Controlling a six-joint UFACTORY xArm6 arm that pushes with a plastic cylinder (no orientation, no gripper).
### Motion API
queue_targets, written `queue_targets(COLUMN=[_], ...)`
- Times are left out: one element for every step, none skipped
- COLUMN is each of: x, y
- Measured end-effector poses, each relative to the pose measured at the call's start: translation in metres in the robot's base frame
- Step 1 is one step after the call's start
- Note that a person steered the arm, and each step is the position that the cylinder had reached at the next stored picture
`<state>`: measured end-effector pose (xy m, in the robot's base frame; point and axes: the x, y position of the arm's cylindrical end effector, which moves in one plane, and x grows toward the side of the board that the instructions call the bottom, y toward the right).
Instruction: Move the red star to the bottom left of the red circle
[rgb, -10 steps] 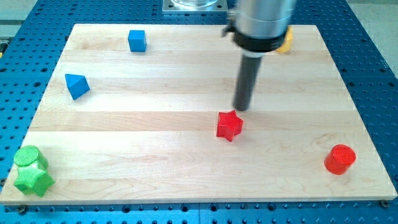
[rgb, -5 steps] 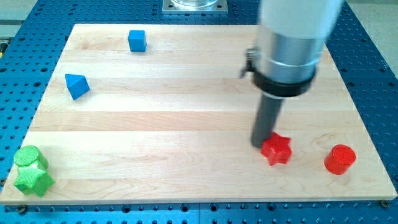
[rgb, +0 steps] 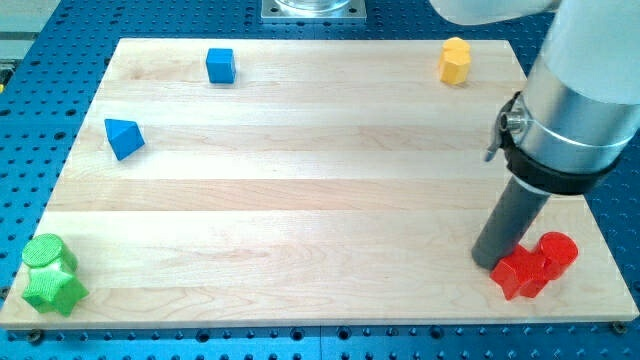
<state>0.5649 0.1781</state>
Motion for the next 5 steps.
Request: queue_targets(x=[-0.002,-0.039,-0.072,-0.08,-0.08], y=[-0.025,-0.007,0.035,0.05,0.05])
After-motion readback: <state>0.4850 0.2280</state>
